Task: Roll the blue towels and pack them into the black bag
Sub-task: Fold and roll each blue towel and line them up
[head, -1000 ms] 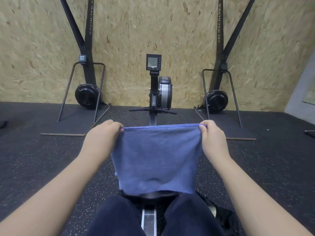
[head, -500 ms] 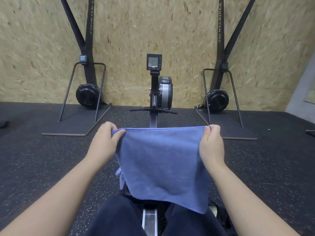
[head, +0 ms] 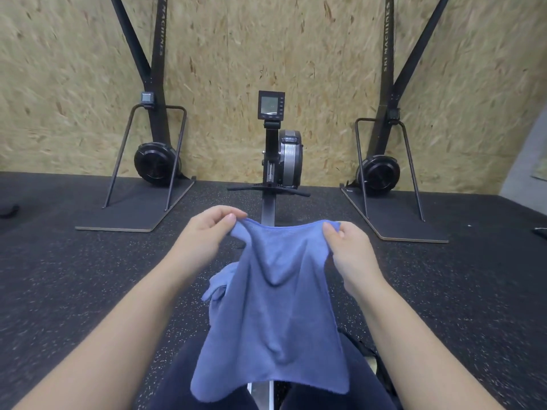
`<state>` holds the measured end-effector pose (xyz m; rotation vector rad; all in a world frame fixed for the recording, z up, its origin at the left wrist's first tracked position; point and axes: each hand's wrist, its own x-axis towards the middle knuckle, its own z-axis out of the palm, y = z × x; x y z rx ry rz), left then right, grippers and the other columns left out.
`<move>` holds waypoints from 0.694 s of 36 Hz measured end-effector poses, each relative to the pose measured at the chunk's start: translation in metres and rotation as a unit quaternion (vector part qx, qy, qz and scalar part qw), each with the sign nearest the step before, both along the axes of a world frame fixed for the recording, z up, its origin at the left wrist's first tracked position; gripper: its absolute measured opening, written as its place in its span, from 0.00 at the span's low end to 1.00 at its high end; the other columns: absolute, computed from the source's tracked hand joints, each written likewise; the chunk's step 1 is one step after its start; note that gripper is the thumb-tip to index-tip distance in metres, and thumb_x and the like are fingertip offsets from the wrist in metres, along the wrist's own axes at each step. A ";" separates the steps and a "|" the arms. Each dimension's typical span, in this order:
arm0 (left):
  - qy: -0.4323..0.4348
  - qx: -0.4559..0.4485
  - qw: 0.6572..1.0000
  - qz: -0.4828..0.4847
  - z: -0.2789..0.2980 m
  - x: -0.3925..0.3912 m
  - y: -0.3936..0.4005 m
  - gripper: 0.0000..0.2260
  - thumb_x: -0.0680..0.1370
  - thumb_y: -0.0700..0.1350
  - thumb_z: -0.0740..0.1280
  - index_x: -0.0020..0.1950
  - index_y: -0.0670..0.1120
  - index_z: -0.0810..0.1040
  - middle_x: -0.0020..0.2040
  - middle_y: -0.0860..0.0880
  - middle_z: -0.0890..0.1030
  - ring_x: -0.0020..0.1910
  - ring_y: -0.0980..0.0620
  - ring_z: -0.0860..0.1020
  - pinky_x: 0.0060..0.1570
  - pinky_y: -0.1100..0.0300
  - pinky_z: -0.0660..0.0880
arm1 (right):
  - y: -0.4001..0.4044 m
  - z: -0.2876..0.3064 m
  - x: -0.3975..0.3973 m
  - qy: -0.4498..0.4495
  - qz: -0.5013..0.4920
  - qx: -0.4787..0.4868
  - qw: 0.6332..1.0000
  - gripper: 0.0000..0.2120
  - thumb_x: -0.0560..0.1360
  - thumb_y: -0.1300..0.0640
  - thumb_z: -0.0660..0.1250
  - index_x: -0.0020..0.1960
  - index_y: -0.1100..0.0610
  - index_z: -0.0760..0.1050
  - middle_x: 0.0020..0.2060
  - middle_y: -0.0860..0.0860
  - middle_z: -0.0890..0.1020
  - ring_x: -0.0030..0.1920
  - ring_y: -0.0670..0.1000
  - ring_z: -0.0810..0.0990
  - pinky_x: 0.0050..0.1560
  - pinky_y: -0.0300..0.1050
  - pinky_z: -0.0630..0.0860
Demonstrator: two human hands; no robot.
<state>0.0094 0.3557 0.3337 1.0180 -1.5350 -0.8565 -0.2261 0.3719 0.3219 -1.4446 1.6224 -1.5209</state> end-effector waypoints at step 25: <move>-0.247 -0.243 0.937 0.036 0.006 -0.038 0.026 0.06 0.72 0.61 0.57 0.44 0.64 0.72 0.44 0.60 0.74 0.47 0.62 0.70 0.49 0.55 0.60 | 0.040 0.026 0.040 0.170 0.152 -0.019 0.974 0.10 0.81 0.55 0.59 0.55 0.51 0.79 0.46 0.45 0.83 0.44 0.43 0.77 0.43 0.34 0.70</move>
